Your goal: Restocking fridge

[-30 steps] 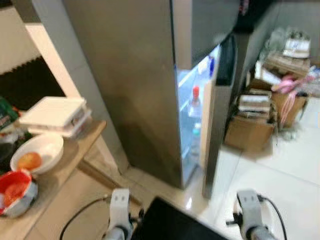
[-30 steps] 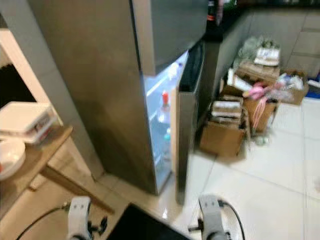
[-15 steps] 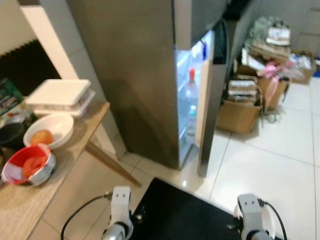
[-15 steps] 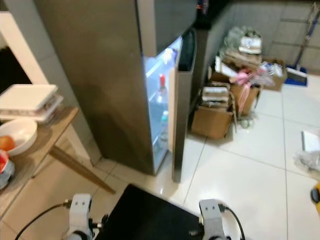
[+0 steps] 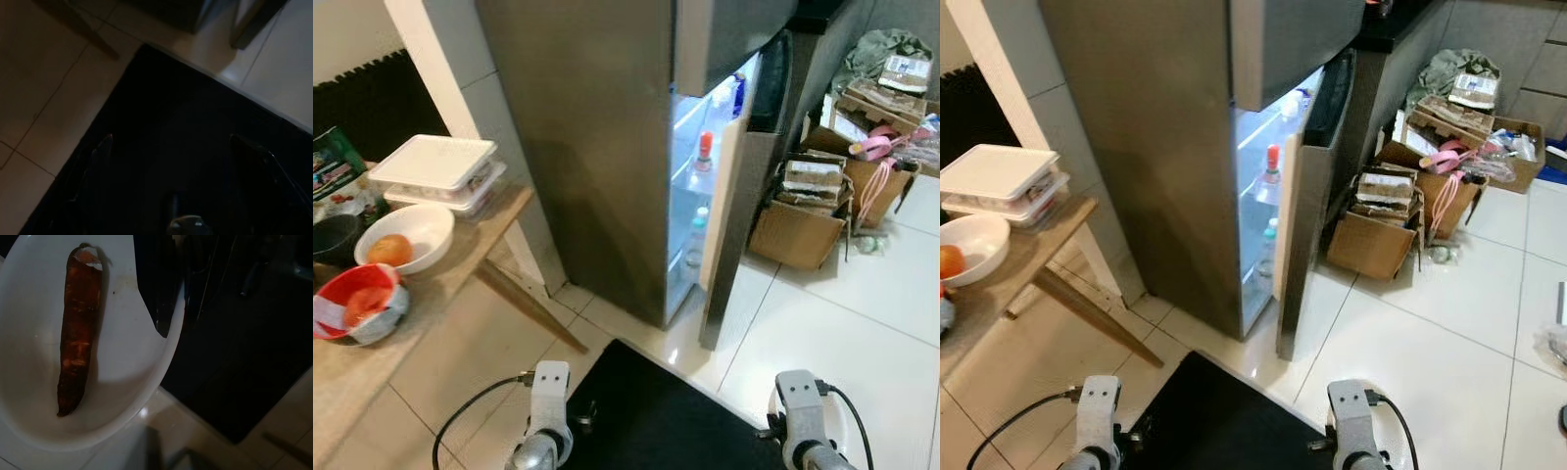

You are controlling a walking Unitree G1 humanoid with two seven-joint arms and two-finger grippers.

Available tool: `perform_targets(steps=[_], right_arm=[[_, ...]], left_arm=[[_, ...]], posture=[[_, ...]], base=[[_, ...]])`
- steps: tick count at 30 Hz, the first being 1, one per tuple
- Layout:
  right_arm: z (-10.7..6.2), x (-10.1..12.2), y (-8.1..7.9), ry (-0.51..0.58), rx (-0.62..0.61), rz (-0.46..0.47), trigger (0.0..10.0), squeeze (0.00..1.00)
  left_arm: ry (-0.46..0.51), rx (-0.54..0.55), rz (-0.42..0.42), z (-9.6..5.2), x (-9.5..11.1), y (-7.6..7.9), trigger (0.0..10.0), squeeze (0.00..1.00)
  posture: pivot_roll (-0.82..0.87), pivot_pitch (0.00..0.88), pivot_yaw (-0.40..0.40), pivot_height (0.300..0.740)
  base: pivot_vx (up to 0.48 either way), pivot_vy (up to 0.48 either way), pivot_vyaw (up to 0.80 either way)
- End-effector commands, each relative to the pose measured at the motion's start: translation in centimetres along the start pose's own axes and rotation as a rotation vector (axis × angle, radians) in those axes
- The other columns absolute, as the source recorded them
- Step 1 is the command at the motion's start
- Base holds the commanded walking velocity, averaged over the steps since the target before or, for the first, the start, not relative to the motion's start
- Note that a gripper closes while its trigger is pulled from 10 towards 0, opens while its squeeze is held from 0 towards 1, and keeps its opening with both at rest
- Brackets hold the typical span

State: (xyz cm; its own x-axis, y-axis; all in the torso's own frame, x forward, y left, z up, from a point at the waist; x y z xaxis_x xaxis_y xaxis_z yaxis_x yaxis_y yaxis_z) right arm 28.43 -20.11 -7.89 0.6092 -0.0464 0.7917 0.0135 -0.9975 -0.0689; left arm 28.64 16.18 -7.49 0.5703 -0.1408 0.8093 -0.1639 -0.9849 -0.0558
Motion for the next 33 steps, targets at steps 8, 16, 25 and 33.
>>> perform_targets(steps=[8,16,25,33], right_arm=[[-0.1,-0.5,-0.1,-0.006,-0.002,0.01,10.0,0.0],[0.0,-0.6,-0.6,-0.016,0.022,-0.008,10.0,0.0],[0.0,-0.6,-1.1,-0.022,0.04,-0.03,10.0,0.0],[0.1,-0.5,-0.8,-0.025,0.032,-0.03,10.0,0.0]], left_arm=[[-0.008,0.023,0.02,-0.3,-0.6,-0.8,10.0,0.0],[0.002,0.021,0.013,-0.2,-0.3,-0.7,10.0,0.0],[-0.024,0.009,0.018,-0.3,-0.9,-0.5,10.0,0.0],[-0.011,0.011,0.008,-0.1,-0.1,-0.8,10.0,0.0]], posture=[[0.03,0.064,0.069,0.74],[0.04,0.054,0.067,0.74],[0.04,0.041,0.065,0.74],[0.04,0.064,0.062,0.74]], base=[[0.0,0.0,0.0],[0.0,0.0,0.0],[0.0,0.0,0.0],[0.0,0.0,0.0]])
Point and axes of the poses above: a point about 5 cm out from each wrist's last joint towards the gripper, its own z axis pointing out of the wrist towards the gripper, its own x axis along the axis of the wrist's last joint, y = z × x, the point moved 6 cm from there along z, pointing out of the wrist towards the gripper, and after that the axes turned 8 degrees about z, right-handed, at the moved point
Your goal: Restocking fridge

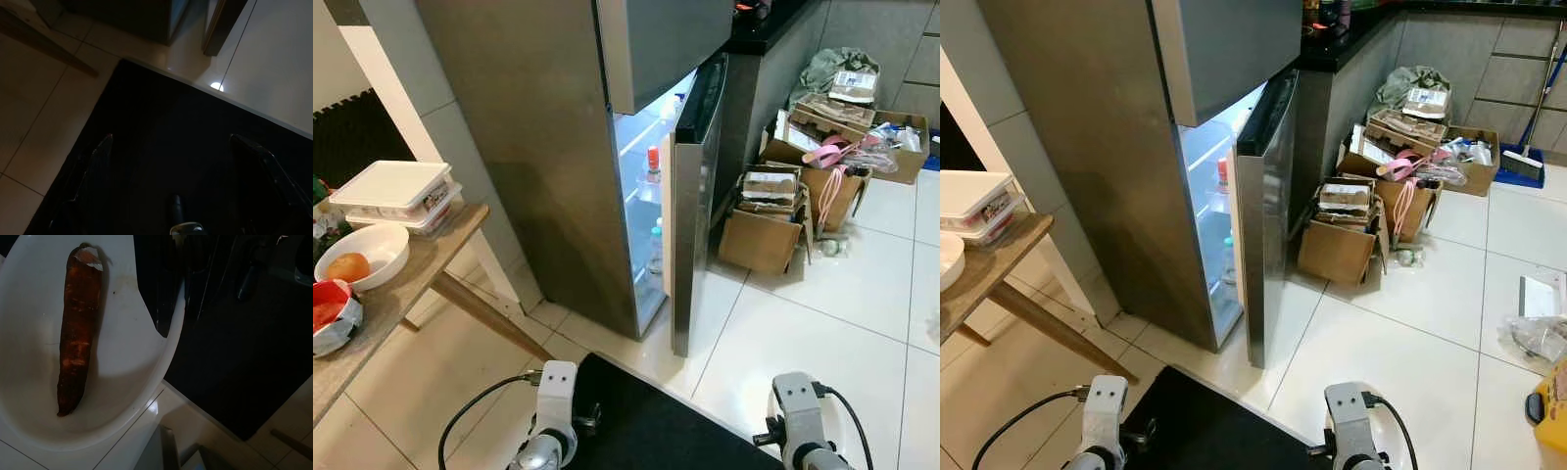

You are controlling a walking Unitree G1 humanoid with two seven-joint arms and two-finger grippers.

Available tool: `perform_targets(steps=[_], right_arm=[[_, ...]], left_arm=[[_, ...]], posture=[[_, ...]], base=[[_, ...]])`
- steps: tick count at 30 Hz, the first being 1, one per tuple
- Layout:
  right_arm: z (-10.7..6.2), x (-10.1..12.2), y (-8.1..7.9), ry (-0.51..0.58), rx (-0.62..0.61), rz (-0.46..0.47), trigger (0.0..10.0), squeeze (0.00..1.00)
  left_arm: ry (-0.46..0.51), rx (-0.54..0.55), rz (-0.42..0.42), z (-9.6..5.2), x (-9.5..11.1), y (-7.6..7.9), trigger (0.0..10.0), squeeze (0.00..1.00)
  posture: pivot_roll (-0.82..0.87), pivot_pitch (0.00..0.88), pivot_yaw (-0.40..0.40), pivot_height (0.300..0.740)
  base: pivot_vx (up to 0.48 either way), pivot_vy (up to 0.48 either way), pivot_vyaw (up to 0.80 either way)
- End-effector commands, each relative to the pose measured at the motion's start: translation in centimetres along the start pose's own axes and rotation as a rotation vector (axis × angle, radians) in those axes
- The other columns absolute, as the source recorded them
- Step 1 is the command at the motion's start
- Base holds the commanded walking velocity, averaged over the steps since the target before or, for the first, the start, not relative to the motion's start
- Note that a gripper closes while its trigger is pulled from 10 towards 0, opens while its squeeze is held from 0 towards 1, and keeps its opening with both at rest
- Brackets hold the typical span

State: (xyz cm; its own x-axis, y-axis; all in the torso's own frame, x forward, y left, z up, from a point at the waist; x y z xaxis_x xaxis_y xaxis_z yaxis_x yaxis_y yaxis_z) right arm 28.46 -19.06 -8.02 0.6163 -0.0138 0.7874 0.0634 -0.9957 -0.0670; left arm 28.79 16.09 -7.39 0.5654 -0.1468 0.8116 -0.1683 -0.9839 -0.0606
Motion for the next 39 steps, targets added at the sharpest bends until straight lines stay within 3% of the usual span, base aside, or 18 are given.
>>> perform_targets(steps=[1,9,22,39], right_arm=[[-0.05,-0.32,0.21,-0.014,-0.011,0.008,10.0,0.0],[-0.03,-0.38,0.08,-0.016,-0.007,0.007,10.0,0.0],[0.2,-0.21,-0.61,-0.013,-0.003,0.023,10.0,0.0],[0.06,-0.31,-0.13,-0.01,-0.017,0.034,10.0,0.0]], left_arm=[[-0.014,0.022,-0.006,-0.04,-0.08,-1.18,10.0,0.0],[-0.015,0.024,-0.013,-0.02,-0.05,-1.17,10.0,0.0],[0.002,0.014,-0.022,0.05,0.47,-0.79,10.0,0.0],[0.01,0.003,-0.014,0.14,0.8,-0.52,10.0,0.0]], posture=[[0.04,0.068,0.059,0.74],[0.04,0.079,0.055,0.74],[0.06,0.092,0.064,0.74],[0.06,0.091,0.072,0.74]], base=[[0.0,0.0,0.0],[0.031,0.0,0.0],[0.305,0.0,0.0],[0.341,0.0,0.0]])
Point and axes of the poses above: a point about 5 cm out from each wrist's last joint towards the gripper, its own z axis pointing out of the wrist towards the gripper, its own x axis along the axis of the wrist's last joint, y = z × x, the point moved 6 cm from there along z, pointing out of the wrist towards the gripper, and after that the axes turned 8 degrees about z, right-handed, at the moved point
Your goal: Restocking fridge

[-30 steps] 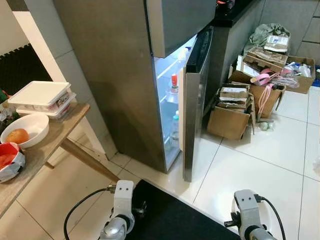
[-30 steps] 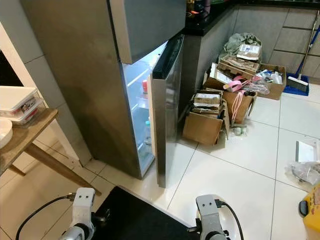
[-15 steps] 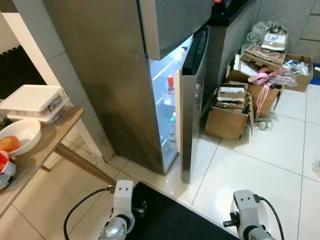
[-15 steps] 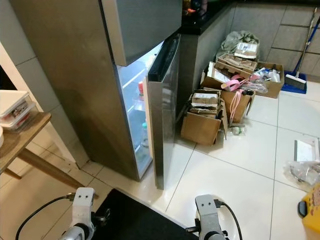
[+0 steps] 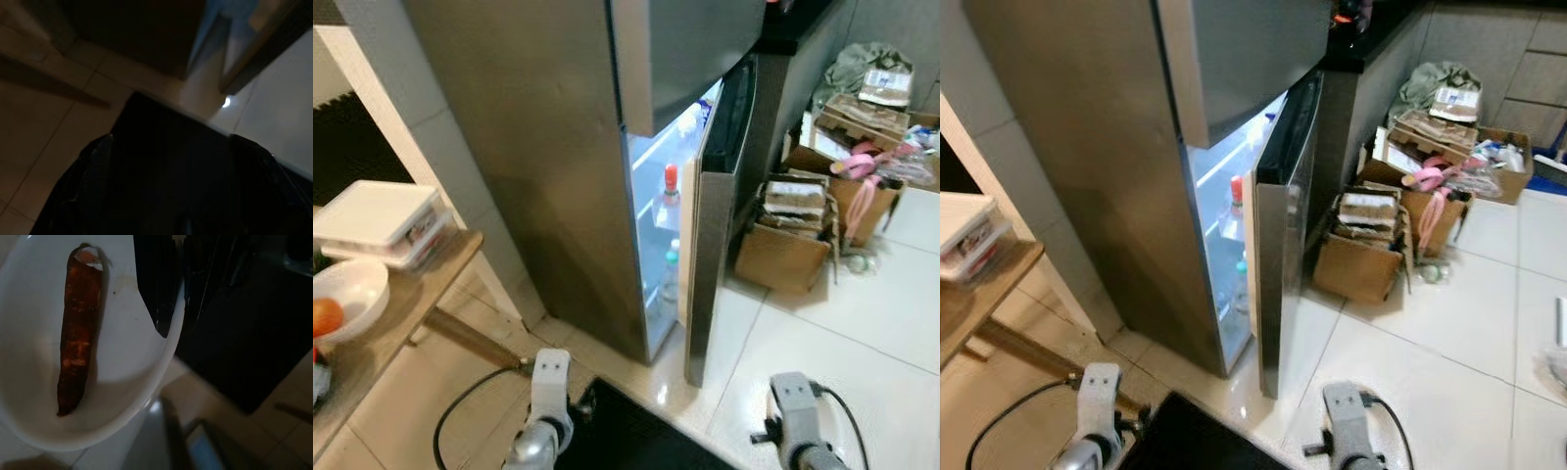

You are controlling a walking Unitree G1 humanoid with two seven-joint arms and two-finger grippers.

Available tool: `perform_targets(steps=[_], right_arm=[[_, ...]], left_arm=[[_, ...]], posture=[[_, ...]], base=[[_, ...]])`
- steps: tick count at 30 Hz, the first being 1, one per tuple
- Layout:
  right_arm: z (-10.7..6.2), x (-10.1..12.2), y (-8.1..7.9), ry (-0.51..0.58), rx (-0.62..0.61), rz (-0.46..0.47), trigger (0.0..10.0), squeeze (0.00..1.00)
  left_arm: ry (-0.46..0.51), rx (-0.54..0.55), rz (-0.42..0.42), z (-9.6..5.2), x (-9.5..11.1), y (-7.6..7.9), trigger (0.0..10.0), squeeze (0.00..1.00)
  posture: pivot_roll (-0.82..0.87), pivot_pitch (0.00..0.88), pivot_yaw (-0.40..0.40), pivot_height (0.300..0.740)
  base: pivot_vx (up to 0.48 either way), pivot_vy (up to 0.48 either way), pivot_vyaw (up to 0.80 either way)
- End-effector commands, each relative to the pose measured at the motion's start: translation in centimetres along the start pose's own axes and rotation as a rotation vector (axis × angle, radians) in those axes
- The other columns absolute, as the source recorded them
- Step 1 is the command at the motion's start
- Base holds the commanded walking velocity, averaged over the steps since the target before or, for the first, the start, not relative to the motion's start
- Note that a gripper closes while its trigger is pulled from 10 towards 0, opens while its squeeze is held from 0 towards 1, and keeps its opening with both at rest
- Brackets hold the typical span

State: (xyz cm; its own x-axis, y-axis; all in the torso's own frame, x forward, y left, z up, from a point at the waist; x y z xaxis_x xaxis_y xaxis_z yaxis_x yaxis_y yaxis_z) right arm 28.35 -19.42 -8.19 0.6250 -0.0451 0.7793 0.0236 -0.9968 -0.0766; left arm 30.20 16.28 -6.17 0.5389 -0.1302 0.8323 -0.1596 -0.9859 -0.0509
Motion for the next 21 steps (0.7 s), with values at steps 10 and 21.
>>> perform_targets(steps=[10,21], right_arm=[[0.0,-0.6,-0.7,-0.012,0.008,0.004,10.0,0.0],[-0.5,-2.2,0.0,-0.092,0.024,-0.038,10.0,0.0]], left_arm=[[-0.028,-0.011,0.016,-0.3,-0.8,-0.2,10.0,0.0],[-0.002,-0.057,0.046,-0.3,-0.6,1.1,10.0,0.0]], posture=[[0.05,0.097,0.078,0.74],[0.04,0.103,0.079,0.74]], base=[[0.326,0.0,0.0],[0.084,0.0,0.0]])
Point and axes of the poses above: a point about 5 cm out from each wrist's last joint towards the gripper, its own z axis pointing out of the wrist towards the gripper, its own x axis along the axis of the wrist's last joint, y = z × x, the point moved 6 cm from there along z, pointing out of the wrist towards the gripper, and after that the axes turned 8 degrees about z, right-handed, at the moved point
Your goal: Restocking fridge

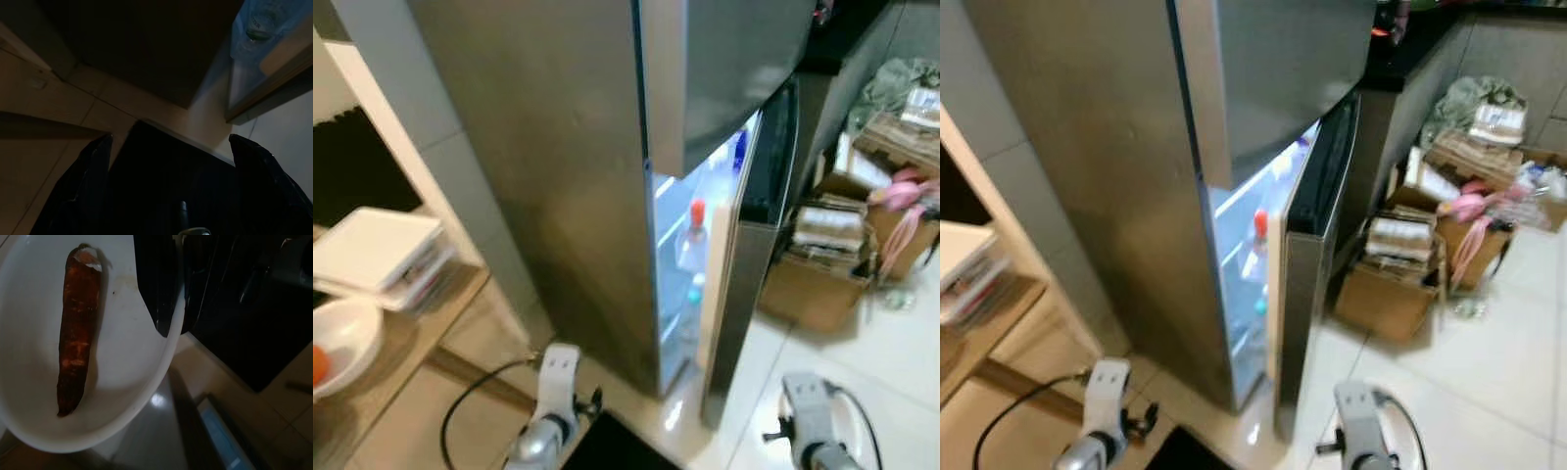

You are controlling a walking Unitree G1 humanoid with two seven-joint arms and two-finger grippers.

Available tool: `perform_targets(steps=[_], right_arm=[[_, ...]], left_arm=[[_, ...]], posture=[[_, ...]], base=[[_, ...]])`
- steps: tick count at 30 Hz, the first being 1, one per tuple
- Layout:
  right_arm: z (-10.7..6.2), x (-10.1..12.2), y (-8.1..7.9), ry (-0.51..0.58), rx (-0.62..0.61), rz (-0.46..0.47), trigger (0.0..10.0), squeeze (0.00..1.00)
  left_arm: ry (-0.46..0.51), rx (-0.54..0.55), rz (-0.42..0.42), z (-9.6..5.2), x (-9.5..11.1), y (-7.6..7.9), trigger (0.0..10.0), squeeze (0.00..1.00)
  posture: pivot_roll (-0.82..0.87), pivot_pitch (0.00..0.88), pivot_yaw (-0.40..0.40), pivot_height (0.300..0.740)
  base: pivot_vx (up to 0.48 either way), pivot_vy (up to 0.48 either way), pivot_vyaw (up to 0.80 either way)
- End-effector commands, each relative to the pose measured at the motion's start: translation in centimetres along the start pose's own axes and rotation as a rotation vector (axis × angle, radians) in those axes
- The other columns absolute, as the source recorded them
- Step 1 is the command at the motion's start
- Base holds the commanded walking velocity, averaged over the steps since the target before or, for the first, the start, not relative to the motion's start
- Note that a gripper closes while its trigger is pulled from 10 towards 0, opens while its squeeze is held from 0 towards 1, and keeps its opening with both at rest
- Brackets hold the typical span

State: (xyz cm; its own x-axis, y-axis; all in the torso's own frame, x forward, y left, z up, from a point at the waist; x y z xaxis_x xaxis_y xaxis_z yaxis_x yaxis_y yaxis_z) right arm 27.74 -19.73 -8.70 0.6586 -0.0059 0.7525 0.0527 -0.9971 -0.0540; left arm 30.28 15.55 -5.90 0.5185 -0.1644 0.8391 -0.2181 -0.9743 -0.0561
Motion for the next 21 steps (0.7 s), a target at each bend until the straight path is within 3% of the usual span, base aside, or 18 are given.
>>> perform_targets(steps=[1,4,8,14,18,21], right_arm=[[-0.2,-1.4,-0.4,-0.046,0.017,-0.002,10.0,0.0],[-0.2,-1.3,-0.8,-0.045,0.057,-0.026,10.0,0.0],[-0.1,-1.0,-3.0,-0.084,0.221,-0.067,10.0,0.0],[-0.2,-0.5,-4.7,-0.116,0.351,-0.144,10.0,0.0],[-0.3,1.1,-7.8,-0.116,0.534,-0.303,10.0,0.0],[-0.4,1.6,-8.4,-0.112,0.567,-0.348,10.0,0.0]], left_arm=[[-0.018,-0.011,0.008,-0.3,-0.9,0.4,10.0,0.0],[-0.021,-0.013,0.009,-0.3,-1.1,0.5,10.0,0.0],[-0.028,-0.017,0.013,-0.4,-1.3,0.7,10.0,0.0],[-0.025,-0.018,0.016,-0.4,-1.2,0.7,10.0,0.0],[-0.025,-0.014,0.018,-0.5,-1.3,0.6,10.0,0.0],[-0.025,-0.013,0.017,-0.5,-1.3,0.5,10.0,0.0]], posture=[[0.04,0.103,0.079,0.74],[0.04,0.106,0.077,0.74],[0.04,0.107,0.074,0.74],[0.05,0.107,0.069,0.74],[0.05,0.104,0.064,0.74],[0.05,0.104,0.064,0.74]], base=[[0.0,0.0,0.0],[0.0,0.0,0.0],[0.0,0.0,0.0],[0.0,0.0,0.0],[0.0,0.0,0.0],[0.0,0.0,0.0]])
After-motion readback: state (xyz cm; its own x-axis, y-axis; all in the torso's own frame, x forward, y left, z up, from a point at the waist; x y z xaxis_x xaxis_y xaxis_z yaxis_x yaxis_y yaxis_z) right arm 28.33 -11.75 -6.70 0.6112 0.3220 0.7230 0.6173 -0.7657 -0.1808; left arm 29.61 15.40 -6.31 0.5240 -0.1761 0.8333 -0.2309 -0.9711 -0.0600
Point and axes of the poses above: a point about 5 cm out from each wrist's last joint towards the gripper, its own z axis pointing out of the wrist towards the gripper, its own x axis along the axis of the wrist's last joint, y = z × x, the point moved 6 cm from there along z, pointing out of the wrist towards the gripper, and after that the axes turned 8 degrees about z, right-handed, at the moved point
